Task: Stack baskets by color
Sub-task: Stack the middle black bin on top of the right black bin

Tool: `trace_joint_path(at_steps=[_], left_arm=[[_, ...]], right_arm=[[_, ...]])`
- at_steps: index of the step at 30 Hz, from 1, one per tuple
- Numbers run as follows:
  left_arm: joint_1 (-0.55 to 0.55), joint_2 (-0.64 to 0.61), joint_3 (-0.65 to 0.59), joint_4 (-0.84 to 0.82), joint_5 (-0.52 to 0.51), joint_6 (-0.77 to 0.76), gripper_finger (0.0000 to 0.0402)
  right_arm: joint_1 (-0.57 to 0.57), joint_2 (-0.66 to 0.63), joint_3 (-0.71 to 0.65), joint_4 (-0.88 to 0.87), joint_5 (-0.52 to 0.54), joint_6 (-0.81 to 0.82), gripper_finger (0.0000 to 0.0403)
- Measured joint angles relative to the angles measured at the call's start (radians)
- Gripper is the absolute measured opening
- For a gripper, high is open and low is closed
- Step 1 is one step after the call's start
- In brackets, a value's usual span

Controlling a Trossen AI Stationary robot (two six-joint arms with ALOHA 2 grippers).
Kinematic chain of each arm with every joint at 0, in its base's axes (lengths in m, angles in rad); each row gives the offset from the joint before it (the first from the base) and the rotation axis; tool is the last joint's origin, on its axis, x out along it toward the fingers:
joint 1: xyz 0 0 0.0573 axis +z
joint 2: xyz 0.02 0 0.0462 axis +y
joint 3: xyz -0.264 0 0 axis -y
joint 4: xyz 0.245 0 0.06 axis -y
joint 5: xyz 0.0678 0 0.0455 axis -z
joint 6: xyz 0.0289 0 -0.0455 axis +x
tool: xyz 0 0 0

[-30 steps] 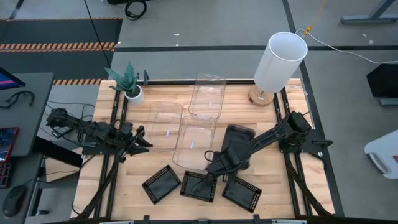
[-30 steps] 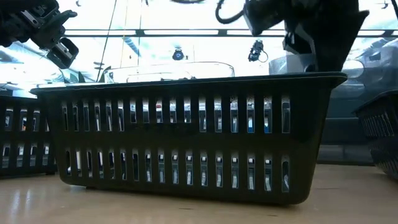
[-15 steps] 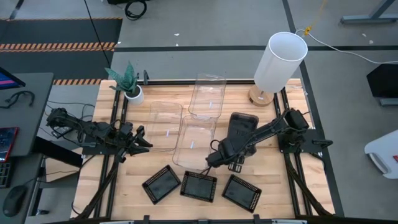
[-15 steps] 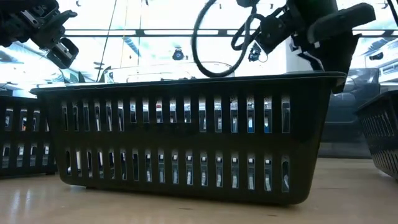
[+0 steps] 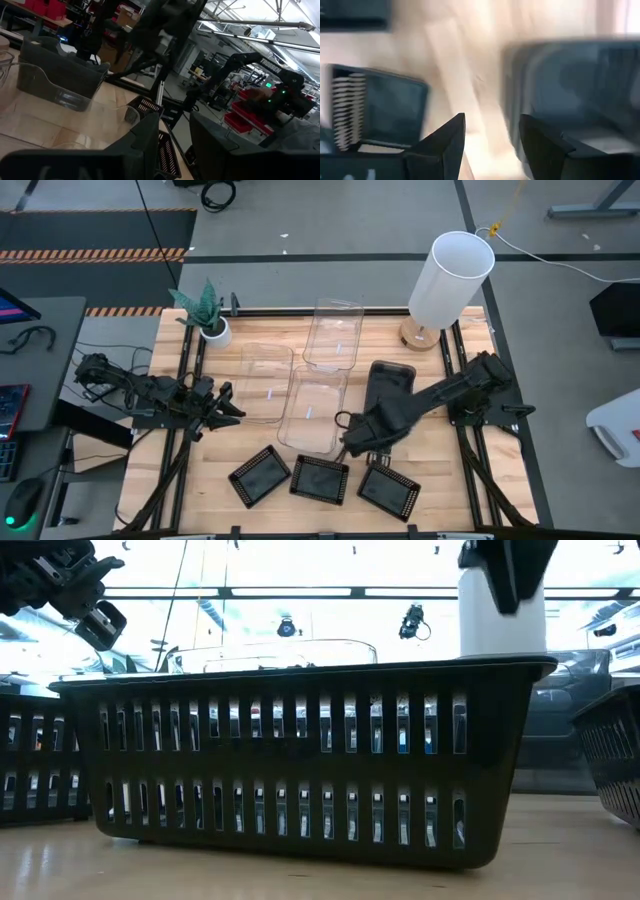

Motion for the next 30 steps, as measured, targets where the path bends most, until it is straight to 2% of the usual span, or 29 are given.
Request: trace_joint_path(at_steps=[11, 14, 22, 26, 30], left_arm=[[0.0, 0.0, 0.0, 0.0, 0.0, 0.0, 0.0117], [0.0, 0.0, 0.0, 0.0, 0.0, 0.0, 0.0117], [0.0, 0.0, 0.0, 0.001, 0.0, 0.0, 0.0117], [0.0, 0.0, 0.0, 0.0, 0.0, 0.0, 0.0117], [0.0, 0.001, 0.0, 0.002, 0.0, 0.0, 0.0117]], right_arm=[[0.167, -0.01, -0.053, 0.401, -0.021, -0.379, 0.019], [0.178, -0.011, -0.087, 0.485, 0.003, -0.379, 0.0188], [0.151, -0.01, -0.164, 0.707, -0.029, -0.408, 0.017], [0.151, 0.01, -0.155, 0.747, -0.021, -0.446, 0.0166], [0.152, 0.084, -0.112, 0.731, -0.03, -0.515, 0.0165]])
